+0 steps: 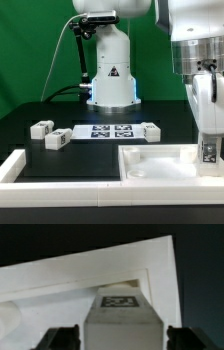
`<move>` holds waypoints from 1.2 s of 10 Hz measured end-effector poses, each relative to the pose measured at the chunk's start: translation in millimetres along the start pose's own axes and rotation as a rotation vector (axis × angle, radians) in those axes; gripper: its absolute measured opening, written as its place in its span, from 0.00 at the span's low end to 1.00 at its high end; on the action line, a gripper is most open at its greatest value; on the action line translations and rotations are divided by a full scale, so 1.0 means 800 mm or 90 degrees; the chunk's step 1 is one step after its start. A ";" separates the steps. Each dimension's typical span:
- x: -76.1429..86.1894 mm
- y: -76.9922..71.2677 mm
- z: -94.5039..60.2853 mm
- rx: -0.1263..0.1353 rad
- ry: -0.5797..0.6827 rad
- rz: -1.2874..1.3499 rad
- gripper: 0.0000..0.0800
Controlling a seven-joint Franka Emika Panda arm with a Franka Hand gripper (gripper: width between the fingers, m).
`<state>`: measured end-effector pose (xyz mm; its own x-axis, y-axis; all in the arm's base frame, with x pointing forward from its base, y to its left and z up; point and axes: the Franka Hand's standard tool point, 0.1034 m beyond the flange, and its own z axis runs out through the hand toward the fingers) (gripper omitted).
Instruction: Assemble one leg
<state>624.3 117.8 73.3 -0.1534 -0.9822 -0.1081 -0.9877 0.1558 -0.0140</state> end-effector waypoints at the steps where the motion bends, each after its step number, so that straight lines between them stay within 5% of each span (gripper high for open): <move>1: 0.000 0.000 0.000 0.000 0.000 -0.018 0.70; 2: 0.001 -0.001 0.000 -0.001 0.000 -0.059 0.79; 12: -0.006 -0.001 -0.003 -0.018 0.015 -0.720 0.81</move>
Offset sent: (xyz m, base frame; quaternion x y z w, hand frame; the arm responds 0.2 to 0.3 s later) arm 0.0026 0.0037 0.0032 -0.0317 -0.0078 -0.1445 0.9890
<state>625.7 122.0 75.9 0.8286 -0.5591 -0.0296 -0.5597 -0.8258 -0.0693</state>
